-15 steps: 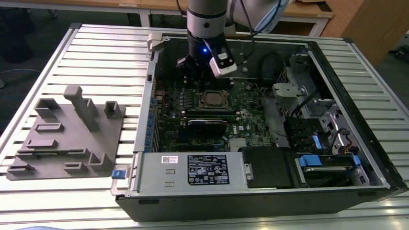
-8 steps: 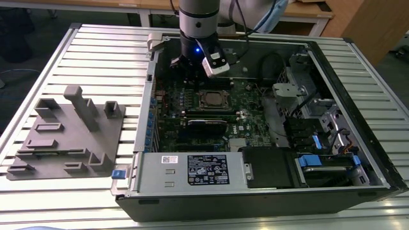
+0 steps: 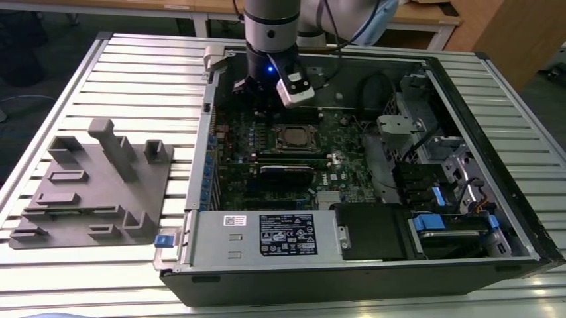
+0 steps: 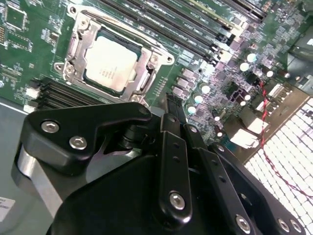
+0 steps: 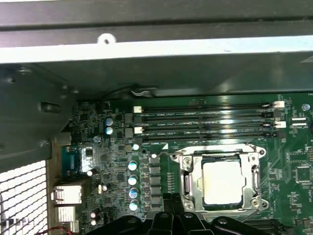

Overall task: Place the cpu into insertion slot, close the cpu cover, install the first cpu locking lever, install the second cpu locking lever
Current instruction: 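Install the first cpu locking lever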

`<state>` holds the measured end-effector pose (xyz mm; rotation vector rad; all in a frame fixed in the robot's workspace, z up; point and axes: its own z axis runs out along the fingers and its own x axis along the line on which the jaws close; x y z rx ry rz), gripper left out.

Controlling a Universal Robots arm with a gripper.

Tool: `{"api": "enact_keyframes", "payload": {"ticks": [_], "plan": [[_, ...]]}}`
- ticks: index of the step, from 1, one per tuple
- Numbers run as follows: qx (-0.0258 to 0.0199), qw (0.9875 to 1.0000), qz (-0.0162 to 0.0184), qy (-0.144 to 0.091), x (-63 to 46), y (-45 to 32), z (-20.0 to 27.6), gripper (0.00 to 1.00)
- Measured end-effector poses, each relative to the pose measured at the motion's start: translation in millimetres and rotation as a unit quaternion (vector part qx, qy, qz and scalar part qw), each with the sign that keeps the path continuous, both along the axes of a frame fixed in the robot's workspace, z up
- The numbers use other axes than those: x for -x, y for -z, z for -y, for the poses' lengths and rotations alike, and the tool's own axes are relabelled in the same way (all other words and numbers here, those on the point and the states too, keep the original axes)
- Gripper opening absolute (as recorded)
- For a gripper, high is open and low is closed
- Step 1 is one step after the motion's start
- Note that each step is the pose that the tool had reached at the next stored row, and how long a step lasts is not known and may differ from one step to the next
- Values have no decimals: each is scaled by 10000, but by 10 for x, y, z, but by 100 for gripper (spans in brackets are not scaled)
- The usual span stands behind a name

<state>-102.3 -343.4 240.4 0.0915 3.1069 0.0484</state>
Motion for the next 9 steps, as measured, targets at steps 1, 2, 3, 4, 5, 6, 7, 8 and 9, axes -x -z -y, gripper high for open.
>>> {"api": "enact_keyframes", "payload": {"ticks": [1,2,3,4,5,6,7,8,9], "plan": [[0,10000,0,0,14,0,0,11],[0,10000,0,0,24,1,0,11],[0,10000,1,0,26,1,-1,11],[-1,10000,0,-1,26,1,-1,11],[0,10000,0,-1,28,0,-1,11],[0,10000,0,0,32,0,0,11],[-1,10000,0,0,39,0,2,11],[-2,10000,0,0,46,0,4,11],[-2,10000,0,0,53,1,5,11]]}}
